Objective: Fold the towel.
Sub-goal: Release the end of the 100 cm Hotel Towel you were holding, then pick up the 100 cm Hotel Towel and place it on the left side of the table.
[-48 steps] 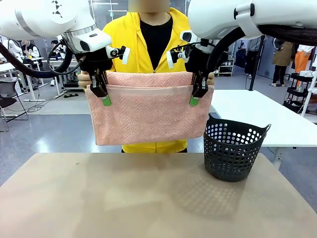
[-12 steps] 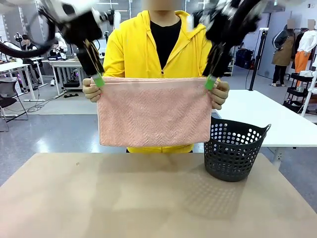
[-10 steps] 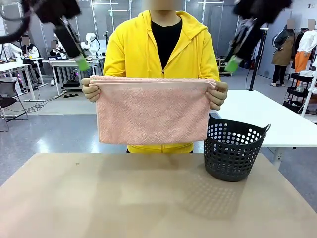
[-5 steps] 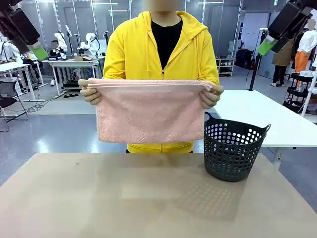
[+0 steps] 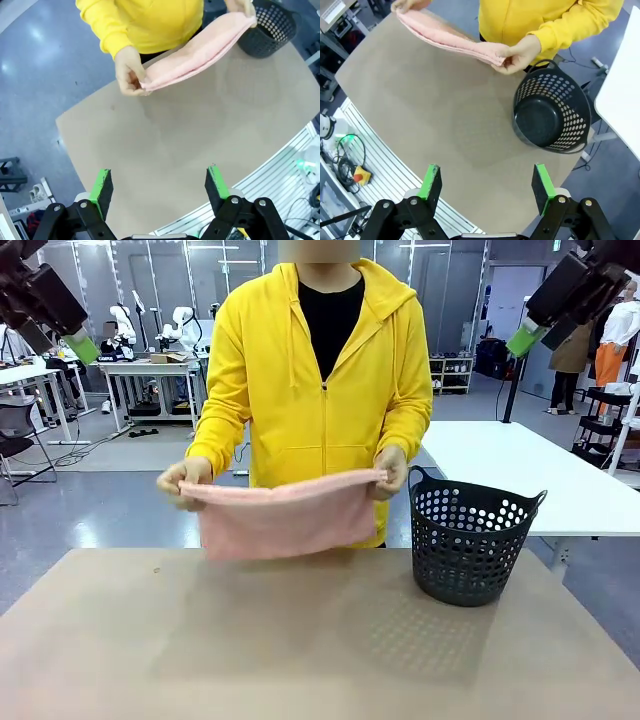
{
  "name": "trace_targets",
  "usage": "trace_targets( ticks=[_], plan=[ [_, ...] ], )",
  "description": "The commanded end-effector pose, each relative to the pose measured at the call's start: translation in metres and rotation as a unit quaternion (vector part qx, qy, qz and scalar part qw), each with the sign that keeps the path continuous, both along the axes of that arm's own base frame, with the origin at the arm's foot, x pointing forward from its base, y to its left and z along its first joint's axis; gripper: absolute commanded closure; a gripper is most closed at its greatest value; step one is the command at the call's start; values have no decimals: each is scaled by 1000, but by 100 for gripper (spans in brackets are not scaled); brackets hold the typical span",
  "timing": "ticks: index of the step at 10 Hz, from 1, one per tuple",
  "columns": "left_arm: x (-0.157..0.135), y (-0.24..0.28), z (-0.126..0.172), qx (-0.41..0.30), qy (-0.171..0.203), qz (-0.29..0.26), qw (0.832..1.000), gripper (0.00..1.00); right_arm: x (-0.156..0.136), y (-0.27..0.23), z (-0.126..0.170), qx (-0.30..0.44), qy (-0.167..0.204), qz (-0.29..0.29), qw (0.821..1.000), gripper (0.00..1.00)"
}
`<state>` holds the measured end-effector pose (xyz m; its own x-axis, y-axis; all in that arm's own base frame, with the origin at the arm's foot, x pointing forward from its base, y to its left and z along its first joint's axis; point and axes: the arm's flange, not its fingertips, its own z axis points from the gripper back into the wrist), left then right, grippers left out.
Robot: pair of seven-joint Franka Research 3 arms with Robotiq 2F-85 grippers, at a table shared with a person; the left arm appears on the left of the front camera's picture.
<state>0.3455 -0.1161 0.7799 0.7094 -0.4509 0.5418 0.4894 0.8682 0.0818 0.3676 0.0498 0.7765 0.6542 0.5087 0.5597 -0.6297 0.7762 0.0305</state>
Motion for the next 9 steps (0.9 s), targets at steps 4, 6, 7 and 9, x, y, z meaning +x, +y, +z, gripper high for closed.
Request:
trace_targets(
  ticks=[4, 6, 7, 9],
  plan=[
    [0, 2, 4, 3, 9, -8, 1000, 6, 0, -1, 4, 0, 6, -1, 1000, 9],
    [0, 2, 4, 3, 9, -8, 1000, 6, 0, -1, 4, 0, 6, -1, 1000, 9],
    [0, 2, 4, 3, 9, -8, 1000, 6, 0, -1, 4, 0, 6, -1, 1000, 9],
    [0, 2, 4, 3, 9, -8, 1000, 6, 0, -1, 4, 0, 6, -1, 1000, 9]
  ],
)
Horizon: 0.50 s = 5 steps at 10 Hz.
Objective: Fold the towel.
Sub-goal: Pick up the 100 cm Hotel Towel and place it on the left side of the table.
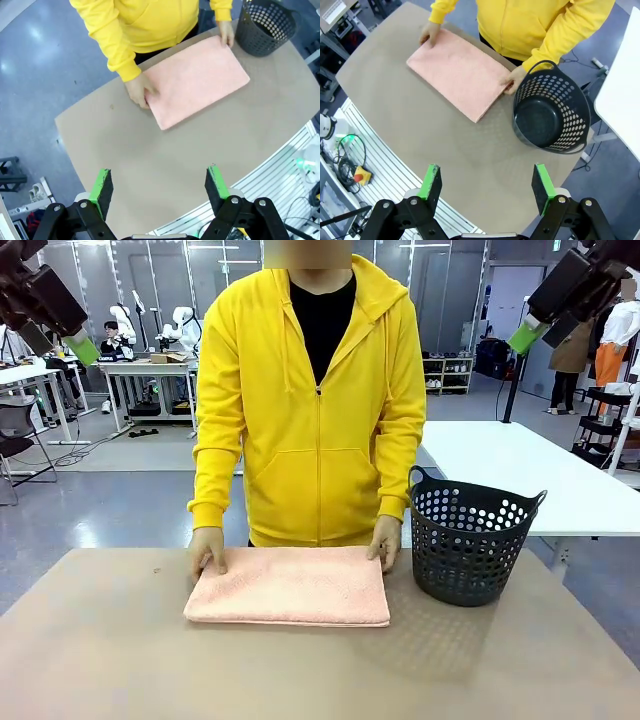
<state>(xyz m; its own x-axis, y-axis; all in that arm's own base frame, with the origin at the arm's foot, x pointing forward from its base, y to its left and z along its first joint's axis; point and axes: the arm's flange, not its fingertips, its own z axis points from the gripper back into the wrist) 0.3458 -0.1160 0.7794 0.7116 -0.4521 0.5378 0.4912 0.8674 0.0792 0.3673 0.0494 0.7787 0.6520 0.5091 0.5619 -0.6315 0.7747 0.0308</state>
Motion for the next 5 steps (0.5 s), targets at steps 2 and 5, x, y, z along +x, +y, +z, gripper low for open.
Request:
trace_targets(
  ticks=[2, 5],
  plan=[
    [0, 1, 5, 3, 6, -7, 1000, 6, 1, -1, 2, -1, 6, -2, 1000, 9],
    [0, 1, 5, 3, 6, -7, 1000, 6, 1, -1, 2, -1, 6, -2, 1000, 9]
  ],
)
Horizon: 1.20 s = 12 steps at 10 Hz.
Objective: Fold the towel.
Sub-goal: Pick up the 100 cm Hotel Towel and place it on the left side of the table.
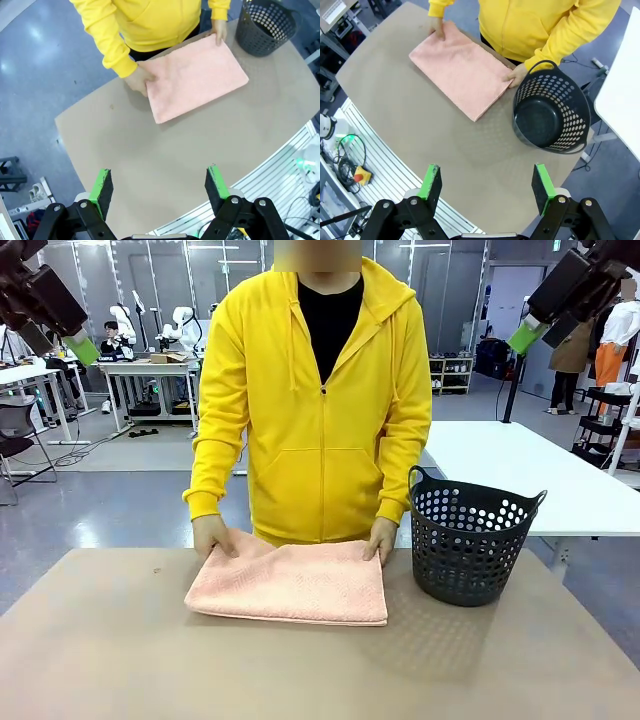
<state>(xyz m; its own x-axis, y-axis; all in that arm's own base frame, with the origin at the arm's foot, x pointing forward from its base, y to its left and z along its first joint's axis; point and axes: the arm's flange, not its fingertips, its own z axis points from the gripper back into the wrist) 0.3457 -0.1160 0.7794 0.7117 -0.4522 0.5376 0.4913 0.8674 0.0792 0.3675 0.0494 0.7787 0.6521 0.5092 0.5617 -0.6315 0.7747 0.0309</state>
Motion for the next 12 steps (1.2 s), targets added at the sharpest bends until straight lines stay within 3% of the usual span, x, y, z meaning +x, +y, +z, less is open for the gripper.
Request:
trace_targets(
  ticks=[1, 12],
  plan=[
    [0, 1, 5, 3, 6, -7, 1000, 6, 0, -1, 2, -1, 6, -2, 1000, 9],
    [0, 1, 5, 3, 6, -7, 1000, 6, 0, -1, 2, -1, 6, -2, 1000, 9]
  ],
)
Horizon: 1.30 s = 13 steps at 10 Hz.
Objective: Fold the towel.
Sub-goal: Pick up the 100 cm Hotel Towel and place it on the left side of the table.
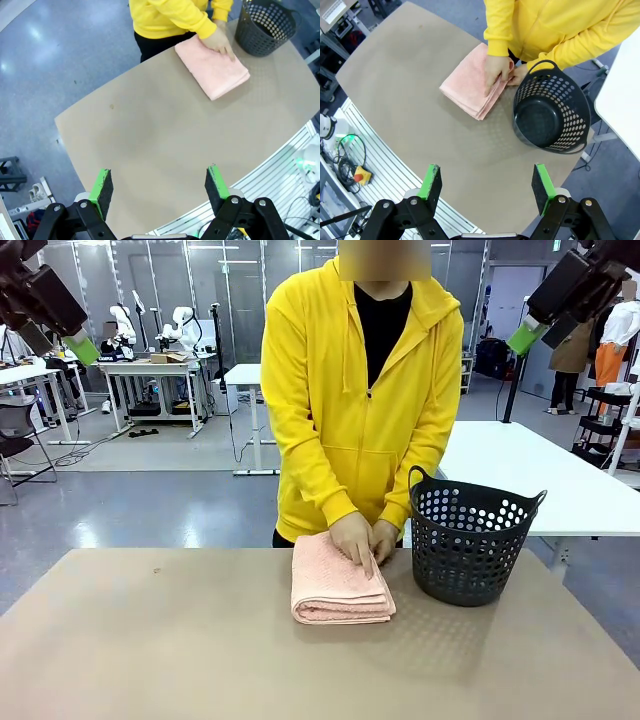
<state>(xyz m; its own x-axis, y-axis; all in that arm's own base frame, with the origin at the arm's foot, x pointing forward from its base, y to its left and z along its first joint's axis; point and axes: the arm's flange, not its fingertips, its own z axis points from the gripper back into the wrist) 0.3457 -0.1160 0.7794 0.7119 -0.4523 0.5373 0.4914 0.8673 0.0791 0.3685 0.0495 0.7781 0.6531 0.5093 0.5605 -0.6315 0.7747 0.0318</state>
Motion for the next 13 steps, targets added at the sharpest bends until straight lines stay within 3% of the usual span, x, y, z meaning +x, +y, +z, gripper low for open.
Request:
trace_targets(
  ticks=[1, 13],
  plan=[
    [0, 1, 4, 3, 6, -7, 1000, 6, -1, -1, 3, -1, 5, -2, 1000, 9],
    [0, 1, 4, 3, 6, -7, 1000, 6, -1, -1, 3, -1, 5, -2, 1000, 9]
  ],
)
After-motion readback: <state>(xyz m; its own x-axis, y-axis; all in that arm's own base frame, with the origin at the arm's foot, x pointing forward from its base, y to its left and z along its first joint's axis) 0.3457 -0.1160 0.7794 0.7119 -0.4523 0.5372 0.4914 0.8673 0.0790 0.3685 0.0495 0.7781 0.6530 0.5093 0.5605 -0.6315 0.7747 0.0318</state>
